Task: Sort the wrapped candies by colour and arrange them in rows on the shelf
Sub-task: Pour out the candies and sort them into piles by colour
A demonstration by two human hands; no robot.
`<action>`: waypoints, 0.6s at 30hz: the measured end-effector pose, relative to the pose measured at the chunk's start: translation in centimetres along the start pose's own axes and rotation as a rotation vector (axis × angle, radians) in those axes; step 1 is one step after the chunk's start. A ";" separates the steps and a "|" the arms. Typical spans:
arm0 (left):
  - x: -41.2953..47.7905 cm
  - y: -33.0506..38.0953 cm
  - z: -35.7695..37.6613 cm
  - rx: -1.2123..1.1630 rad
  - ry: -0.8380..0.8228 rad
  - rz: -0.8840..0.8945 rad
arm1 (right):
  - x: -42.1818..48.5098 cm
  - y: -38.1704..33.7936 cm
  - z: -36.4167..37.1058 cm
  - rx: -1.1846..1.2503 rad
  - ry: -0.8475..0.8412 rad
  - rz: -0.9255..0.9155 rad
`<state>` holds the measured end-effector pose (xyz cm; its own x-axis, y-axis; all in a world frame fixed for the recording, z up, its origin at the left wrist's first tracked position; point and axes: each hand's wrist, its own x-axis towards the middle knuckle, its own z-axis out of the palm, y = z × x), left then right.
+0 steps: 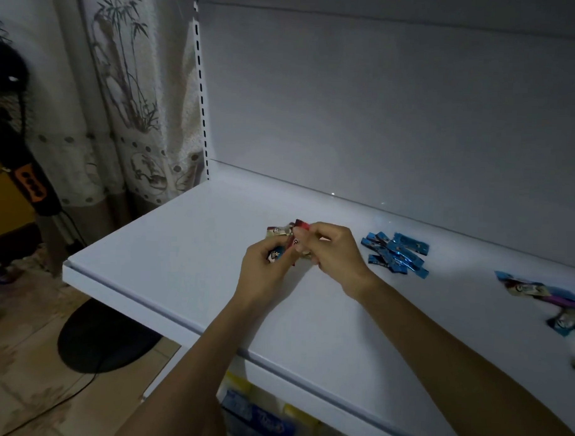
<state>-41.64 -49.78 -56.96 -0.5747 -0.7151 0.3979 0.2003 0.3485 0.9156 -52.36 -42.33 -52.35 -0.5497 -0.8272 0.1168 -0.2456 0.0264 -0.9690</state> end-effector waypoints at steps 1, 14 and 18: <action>0.0 -0.1 0.0 0.051 -0.038 0.016 | -0.4 0.1 -0.4 -0.011 0.005 -0.006; -4.2 5.2 8.2 -0.192 -0.442 -0.374 | -10.3 2.2 -12.3 -0.182 0.156 0.329; -5.1 5.3 10.1 -0.318 -0.362 -0.415 | -12.4 2.7 -14.2 -0.188 0.199 0.330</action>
<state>-45.62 -38.17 -54.76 -0.8756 -0.4828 0.0122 0.0968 -0.1506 0.9838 -57.56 -24.05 -53.30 -0.7620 -0.6333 -0.1357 -0.1615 0.3887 -0.9071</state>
